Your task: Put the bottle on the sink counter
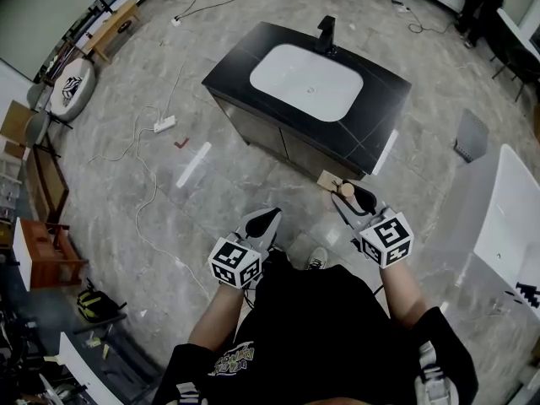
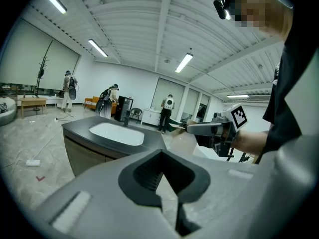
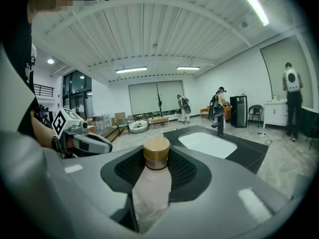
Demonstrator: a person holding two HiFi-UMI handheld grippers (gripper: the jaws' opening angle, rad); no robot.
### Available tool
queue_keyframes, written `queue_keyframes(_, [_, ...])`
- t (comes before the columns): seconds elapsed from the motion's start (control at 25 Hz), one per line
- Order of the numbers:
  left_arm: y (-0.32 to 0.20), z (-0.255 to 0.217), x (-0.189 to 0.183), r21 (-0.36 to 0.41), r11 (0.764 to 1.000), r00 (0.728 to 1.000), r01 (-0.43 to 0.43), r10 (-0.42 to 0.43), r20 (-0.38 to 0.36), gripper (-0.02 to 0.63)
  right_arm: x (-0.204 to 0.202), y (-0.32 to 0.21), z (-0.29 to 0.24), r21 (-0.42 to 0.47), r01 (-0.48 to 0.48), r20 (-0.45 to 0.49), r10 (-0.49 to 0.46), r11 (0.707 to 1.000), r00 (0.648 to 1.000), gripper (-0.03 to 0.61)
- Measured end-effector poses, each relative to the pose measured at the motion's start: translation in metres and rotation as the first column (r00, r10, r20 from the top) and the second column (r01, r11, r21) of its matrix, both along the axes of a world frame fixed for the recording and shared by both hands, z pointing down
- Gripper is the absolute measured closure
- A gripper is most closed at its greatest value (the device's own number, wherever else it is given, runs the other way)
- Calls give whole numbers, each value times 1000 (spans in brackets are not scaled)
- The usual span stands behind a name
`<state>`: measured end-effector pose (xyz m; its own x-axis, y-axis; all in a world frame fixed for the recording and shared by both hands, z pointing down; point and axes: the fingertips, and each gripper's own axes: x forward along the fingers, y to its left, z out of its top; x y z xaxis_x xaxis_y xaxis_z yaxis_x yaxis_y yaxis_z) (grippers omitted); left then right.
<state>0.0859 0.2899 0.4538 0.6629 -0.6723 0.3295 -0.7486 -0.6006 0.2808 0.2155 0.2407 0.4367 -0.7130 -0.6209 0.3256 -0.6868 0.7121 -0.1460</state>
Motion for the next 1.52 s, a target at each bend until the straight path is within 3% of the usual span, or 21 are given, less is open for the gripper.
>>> queue_keyframes(0.76, [-39,0,-66,-13,1000,999,28,-29,-25,614,-65,-44,1,-33,9,0,-9,999,1000,411])
queue_keyframes(1.52, [-116,3,-164,-20,1000,999,0,-1,-54,614,-155,-119,1,-44,-52,-7,52,998,999,411])
